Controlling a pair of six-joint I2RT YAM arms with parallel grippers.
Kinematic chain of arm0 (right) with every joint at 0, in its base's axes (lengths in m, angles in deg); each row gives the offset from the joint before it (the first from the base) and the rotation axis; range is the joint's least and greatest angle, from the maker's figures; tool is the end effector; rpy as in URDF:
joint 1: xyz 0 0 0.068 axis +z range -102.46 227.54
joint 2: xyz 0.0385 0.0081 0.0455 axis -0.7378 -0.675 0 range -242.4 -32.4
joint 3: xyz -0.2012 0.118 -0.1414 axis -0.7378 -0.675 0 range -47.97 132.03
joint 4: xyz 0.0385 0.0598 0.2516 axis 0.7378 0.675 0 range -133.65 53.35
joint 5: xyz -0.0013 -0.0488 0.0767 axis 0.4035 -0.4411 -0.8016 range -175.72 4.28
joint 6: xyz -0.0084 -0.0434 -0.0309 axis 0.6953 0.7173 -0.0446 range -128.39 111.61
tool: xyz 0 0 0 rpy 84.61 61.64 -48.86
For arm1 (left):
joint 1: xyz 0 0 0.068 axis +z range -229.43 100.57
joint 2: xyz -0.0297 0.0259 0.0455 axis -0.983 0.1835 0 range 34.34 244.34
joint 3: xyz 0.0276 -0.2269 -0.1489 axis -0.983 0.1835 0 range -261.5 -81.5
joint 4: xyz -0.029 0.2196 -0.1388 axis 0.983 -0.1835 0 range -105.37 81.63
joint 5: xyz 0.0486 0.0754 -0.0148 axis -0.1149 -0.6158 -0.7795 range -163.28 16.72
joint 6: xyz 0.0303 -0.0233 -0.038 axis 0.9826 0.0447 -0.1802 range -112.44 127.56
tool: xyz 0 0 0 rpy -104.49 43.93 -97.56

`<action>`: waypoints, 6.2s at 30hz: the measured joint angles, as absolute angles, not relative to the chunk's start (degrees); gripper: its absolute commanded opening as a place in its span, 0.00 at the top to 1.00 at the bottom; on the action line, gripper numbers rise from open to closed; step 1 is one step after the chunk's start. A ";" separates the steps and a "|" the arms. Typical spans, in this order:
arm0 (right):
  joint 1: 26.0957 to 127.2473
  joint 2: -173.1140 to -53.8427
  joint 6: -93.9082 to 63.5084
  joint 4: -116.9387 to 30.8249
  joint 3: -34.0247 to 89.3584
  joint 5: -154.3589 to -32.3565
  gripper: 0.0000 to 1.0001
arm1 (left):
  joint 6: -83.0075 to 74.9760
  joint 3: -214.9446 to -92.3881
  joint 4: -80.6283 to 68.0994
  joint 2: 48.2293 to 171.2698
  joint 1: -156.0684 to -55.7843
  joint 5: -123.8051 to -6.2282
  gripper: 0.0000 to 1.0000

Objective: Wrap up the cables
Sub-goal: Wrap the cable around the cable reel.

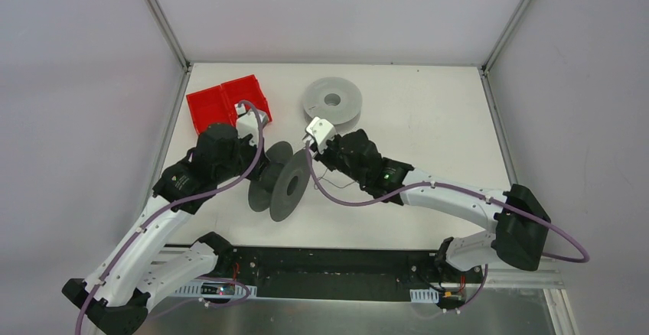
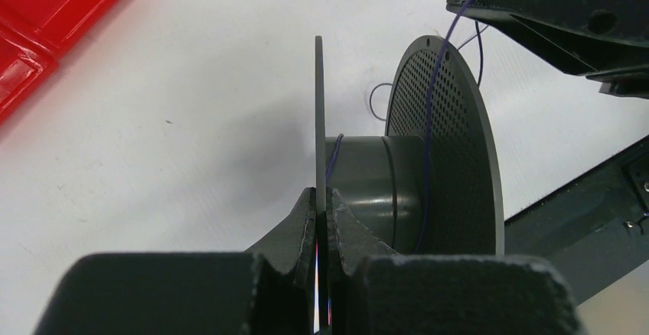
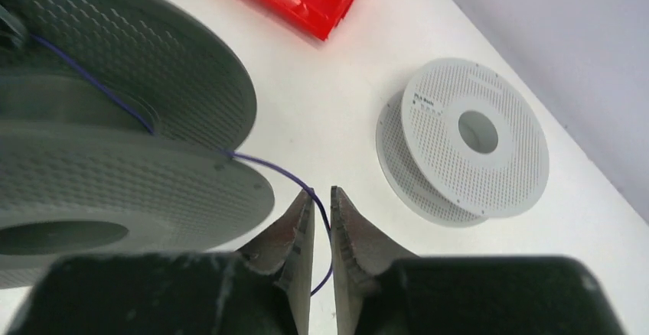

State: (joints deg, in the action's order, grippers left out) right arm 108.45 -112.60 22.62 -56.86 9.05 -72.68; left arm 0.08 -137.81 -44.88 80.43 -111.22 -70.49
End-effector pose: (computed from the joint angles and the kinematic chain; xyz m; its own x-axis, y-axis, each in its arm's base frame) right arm 0.1680 0.2853 0.3134 0.3107 -0.4738 -0.8240 -0.6804 0.4945 -0.5408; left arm 0.1399 -0.0886 0.3577 -0.4466 0.1238 -0.8861 0.5095 0.8493 -0.1381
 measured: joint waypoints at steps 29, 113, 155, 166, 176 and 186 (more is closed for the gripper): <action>104.73 -100.93 7.19 -76.73 -19.35 -87.76 0.46 | -10.30 -149.46 -49.56 79.47 -111.20 -75.34 1.00; 121.45 -97.70 -9.80 -54.13 -9.71 -76.13 1.00 | -23.75 -134.05 -26.52 94.70 -94.80 -66.53 1.00; 106.13 -121.78 -5.40 -44.12 27.38 -89.40 1.00 | -15.13 -130.25 -25.93 97.28 -94.93 -56.83 1.00; 105.19 -123.86 -6.49 -43.77 30.51 -90.41 1.00 | -10.41 -130.53 -31.90 94.57 -95.98 -52.04 1.00; 102.94 -126.76 -8.88 -43.40 30.09 -88.11 1.00 | -7.66 -130.53 -33.19 94.57 -95.98 -47.72 0.93; 99.99 -126.76 -14.78 -46.61 23.10 -84.15 1.00 | -6.24 -130.51 -34.76 94.77 -95.98 -45.09 0.87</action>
